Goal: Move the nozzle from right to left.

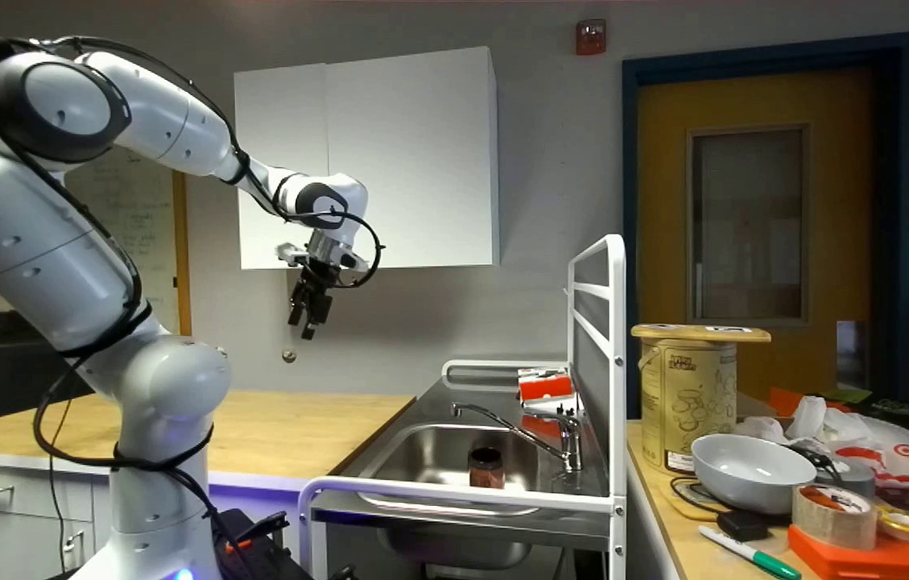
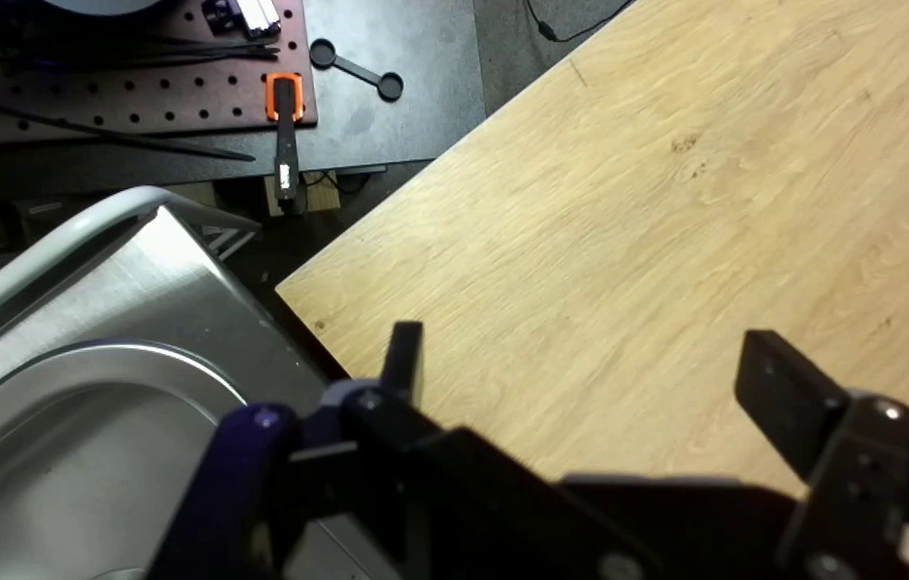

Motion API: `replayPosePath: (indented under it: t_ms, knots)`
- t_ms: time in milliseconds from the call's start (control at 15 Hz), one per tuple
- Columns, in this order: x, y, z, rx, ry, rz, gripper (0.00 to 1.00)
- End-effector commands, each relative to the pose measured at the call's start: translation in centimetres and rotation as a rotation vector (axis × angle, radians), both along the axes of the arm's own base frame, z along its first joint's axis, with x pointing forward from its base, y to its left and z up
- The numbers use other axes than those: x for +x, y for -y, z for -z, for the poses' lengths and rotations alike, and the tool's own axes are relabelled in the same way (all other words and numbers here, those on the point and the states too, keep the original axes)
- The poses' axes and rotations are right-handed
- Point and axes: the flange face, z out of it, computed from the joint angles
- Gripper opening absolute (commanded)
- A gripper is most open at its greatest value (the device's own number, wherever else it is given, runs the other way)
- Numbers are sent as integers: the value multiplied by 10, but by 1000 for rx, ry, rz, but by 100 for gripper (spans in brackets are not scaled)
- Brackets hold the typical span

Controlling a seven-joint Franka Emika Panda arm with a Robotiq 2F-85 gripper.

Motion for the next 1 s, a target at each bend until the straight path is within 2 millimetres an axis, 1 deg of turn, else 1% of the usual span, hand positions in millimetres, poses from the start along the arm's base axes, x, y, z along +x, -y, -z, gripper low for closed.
replayPosePath:
  t_ms: [0,133,200,400,533,667,933]
  knots:
    - [0,0,0,0,-1,0,100]
    - [0,0,0,0,-1,0,100]
    - [5,-1,3,-16,-5,-2,100]
    - [10,-7,8,-25,-30,4,100]
    - [19,-5,12,-24,-42,3,100]
    - [31,1,16,-27,-29,15,100]
    - [69,24,26,-28,37,124,100]
